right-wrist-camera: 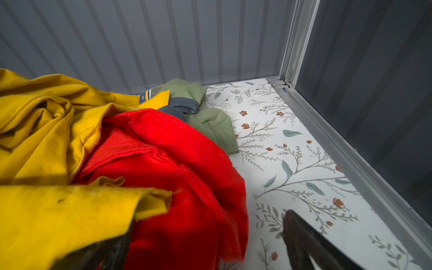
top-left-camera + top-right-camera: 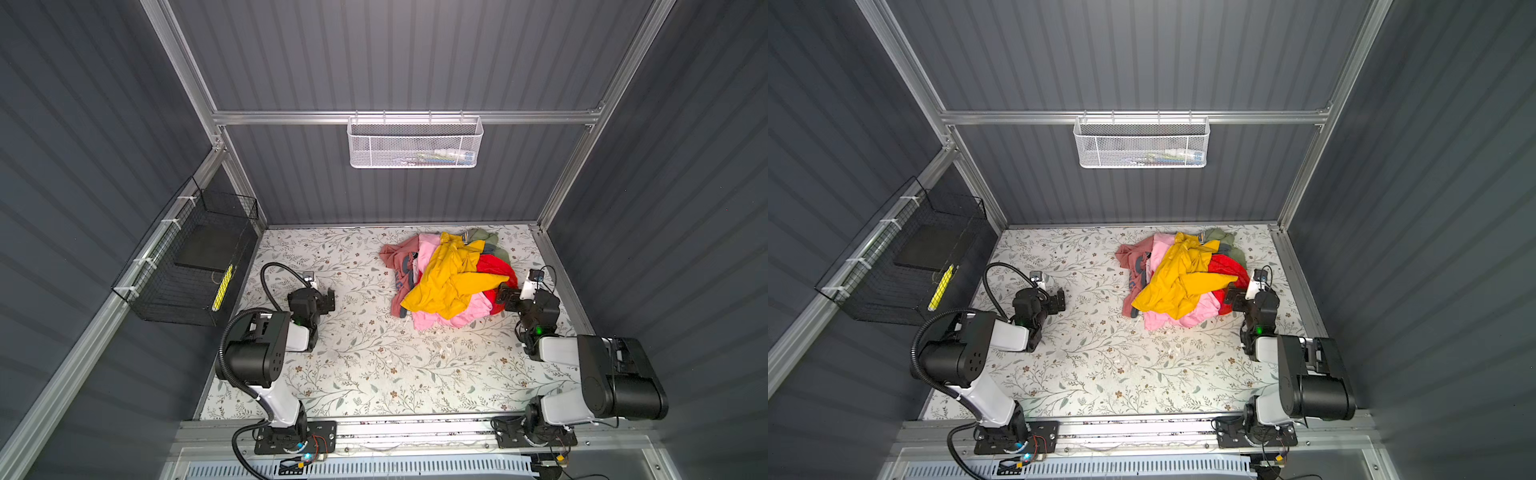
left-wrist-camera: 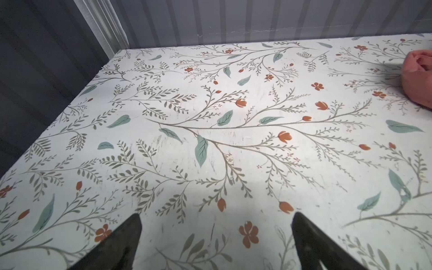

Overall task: Pick out a specific cloth from the pile
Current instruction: 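Move the right gripper toward the green sweatshirt at the pile's far edge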

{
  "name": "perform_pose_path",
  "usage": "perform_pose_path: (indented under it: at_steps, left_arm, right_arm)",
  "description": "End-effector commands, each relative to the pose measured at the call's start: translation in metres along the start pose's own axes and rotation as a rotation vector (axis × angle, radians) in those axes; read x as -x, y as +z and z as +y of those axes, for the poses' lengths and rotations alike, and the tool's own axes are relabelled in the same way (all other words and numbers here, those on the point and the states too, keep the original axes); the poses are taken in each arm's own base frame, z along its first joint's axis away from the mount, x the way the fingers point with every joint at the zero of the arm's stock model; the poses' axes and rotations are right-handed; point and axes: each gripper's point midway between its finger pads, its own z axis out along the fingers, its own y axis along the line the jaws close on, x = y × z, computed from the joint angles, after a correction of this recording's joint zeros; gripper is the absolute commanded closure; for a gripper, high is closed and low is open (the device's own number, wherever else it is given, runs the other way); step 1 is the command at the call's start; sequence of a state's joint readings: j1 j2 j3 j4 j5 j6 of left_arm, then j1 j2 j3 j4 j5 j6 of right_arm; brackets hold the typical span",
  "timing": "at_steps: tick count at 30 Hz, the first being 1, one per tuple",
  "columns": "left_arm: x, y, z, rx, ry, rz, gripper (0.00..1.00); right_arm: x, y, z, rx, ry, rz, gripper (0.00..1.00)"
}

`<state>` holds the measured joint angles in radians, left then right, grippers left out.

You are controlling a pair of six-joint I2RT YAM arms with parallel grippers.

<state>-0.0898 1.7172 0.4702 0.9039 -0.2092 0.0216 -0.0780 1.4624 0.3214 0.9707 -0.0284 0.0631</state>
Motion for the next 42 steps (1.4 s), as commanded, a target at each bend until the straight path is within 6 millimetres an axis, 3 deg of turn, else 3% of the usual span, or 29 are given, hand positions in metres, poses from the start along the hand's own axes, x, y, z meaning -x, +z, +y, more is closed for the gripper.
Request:
perform_pose_path:
  at_steps: [1, 24, 28, 31, 34, 36, 42]
  left_arm:
    - [0.002, 0.0, 0.006, 0.024, -0.01, -0.01, 0.0]
    - [0.002, 0.001, 0.005, 0.016, -0.01, -0.003, 0.0]
    - [0.014, 0.0, 0.015, 0.074, -0.026, 0.017, 0.0]
    - [0.035, -0.003, 0.019, 0.09, -0.047, 0.124, 0.0]
    - [0.061, -0.016, 0.014, 0.065, -0.137, 0.088, 0.0]
    - [0.072, -0.026, 0.008, 0.045, -0.183, 0.048, 0.0]
    - [0.07, -0.048, -0.039, -0.048, -0.155, 0.039, 0.0]
  right_arm:
    - [0.003, 0.001, 0.001, 0.006, -0.002, -0.005, 0.01]
    - [0.004, 0.001, 0.001, 0.007, -0.002, -0.009, 0.01]
    - [0.008, -0.001, -0.004, -0.021, 0.017, -0.019, 0.01]
    - [0.021, -0.005, -0.011, -0.047, 0.052, 0.023, 0.01]
    - [0.032, -0.013, -0.018, -0.051, 0.197, 0.149, 0.01]
    - [0.044, -0.022, -0.012, -0.003, 0.248, 0.166, 0.01]
    - [0.08, -0.048, -0.002, 0.077, 0.367, 0.132, 0.01]
